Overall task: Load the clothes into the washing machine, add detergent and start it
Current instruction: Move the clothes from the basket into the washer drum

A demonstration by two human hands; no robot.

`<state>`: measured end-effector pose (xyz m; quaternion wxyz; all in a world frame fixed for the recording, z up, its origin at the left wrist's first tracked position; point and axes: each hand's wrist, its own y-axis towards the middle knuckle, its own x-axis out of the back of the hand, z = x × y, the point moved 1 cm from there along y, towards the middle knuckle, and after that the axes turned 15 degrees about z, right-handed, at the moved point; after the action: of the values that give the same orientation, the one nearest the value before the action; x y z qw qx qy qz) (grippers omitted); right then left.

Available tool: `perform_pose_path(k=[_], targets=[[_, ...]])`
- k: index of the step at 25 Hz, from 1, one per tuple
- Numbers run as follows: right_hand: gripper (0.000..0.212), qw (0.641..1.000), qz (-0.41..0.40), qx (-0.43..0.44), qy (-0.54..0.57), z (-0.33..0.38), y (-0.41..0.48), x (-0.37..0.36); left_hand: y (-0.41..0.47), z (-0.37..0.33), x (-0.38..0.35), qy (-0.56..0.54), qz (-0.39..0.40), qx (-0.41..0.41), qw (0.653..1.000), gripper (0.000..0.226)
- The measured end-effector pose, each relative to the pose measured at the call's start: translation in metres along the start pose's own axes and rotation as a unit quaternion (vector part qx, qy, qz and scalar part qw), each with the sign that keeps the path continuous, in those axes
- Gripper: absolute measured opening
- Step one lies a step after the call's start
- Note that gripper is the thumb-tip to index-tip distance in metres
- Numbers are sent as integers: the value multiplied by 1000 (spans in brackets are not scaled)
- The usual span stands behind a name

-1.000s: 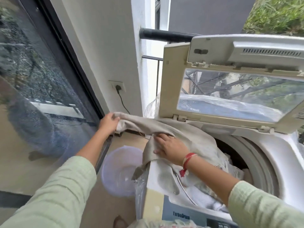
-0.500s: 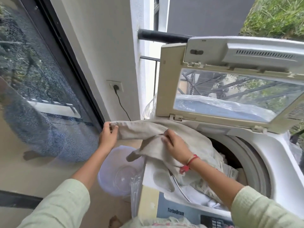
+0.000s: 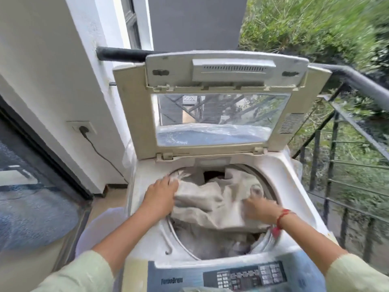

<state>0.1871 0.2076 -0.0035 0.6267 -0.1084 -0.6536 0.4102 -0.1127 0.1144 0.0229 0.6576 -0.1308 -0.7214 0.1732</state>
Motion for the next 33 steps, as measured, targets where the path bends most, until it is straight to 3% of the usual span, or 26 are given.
perform_pose_path(k=[1, 2, 3, 4, 5, 7, 8, 10, 12, 15, 22, 26, 31, 33], targets=[[12, 986, 164, 1, -18, 6, 2, -16, 6, -9, -9, 84, 123, 16, 989, 35], [18, 964, 265, 26, 9, 12, 3, -23, 9, -20, -14, 137, 209, 13, 968, 37], [20, 947, 308, 61, 66, 19, 3, -19, 15, -31, -11, 158, 256, 5, 954, 36], [20, 947, 282, 87, 128, 23, 6, -8, 21, -41, -4, 148, 277, 0, 949, 34], [26, 960, 200, 98, 167, 21, 13, 5, 29, -48, 5, 127, 287, -1, 949, 34], [53, 995, -22, 85, 53, 15, 29, 38, 45, -59, 23, 107, 249, 0, 963, 32], [73, 994, -73, 60, -49, 10, 36, 46, 56, -62, 23, 86, 198, 1, 977, 33], [116, 975, 0, 16, -222, 6, 55, 36, 72, -78, 8, -32, 148, 2, 988, 49], [134, 943, 115, -2, -313, 4, 84, 5, 88, -98, -31, -106, 235, 16, 966, 90], [132, 938, 173, -14, -301, 2, 119, -25, 103, -101, -97, -42, 356, 103, 928, 131], [114, 948, 253, -66, -180, 14, 142, -119, 116, -85, -187, -20, 418, 162, 894, 137], [106, 956, 217, -66, -186, 8, 174, -139, 144, -81, -213, -30, 431, 173, 885, 150], [111, 969, 115, -70, -208, -14, 197, -171, 165, -93, -244, 9, 378, 188, 906, 144], [105, 966, 120, -65, -219, -17, 193, -167, 165, -96, -234, 22, 407, 172, 897, 148]])
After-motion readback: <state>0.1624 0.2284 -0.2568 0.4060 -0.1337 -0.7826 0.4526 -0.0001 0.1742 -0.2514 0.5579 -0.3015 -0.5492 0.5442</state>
